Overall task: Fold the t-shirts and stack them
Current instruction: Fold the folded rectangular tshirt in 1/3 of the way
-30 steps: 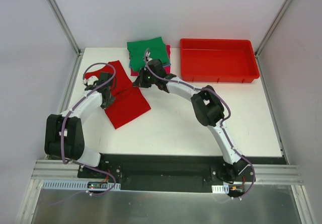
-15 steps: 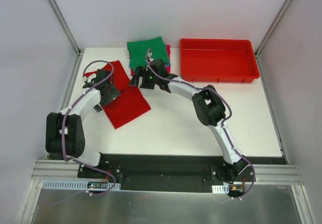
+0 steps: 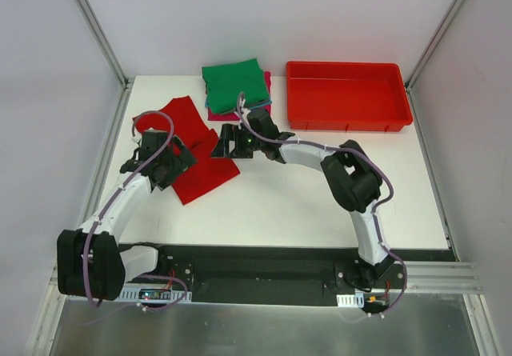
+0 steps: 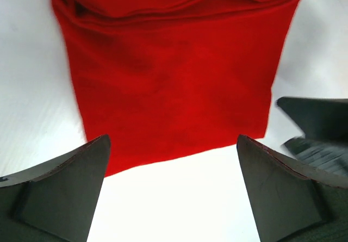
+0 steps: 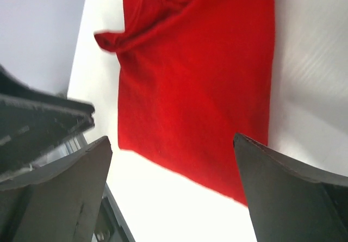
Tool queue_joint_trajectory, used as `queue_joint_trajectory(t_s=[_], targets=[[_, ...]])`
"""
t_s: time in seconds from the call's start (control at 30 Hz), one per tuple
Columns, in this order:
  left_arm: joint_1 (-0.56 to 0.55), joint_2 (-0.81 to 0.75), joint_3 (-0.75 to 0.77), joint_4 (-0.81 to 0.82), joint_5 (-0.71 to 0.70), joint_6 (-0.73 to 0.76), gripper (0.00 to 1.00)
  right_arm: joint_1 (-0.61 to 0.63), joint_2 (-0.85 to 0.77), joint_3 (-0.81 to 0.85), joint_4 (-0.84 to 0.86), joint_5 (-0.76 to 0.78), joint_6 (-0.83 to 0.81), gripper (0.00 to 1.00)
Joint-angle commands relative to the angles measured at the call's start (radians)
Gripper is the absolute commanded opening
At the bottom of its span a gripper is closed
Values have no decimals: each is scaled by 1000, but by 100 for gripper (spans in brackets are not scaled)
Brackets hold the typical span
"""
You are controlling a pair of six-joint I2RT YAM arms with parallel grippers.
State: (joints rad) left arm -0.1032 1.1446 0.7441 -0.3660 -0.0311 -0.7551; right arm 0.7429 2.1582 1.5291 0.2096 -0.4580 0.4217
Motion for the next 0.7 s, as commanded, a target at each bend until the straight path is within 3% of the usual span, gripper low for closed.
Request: queue_joint_trajectory(t_s=[0.0, 0.4, 0.67], targets=[[3, 59, 1, 174, 140, 43, 99, 41, -110, -78, 53, -41, -109, 96], [13, 498, 288, 222, 123, 97, 99, 49, -14, -95, 105, -62, -61, 96], [59, 677, 518, 199, 36, 138, 99, 38, -3, -150, 108, -73, -57, 96]])
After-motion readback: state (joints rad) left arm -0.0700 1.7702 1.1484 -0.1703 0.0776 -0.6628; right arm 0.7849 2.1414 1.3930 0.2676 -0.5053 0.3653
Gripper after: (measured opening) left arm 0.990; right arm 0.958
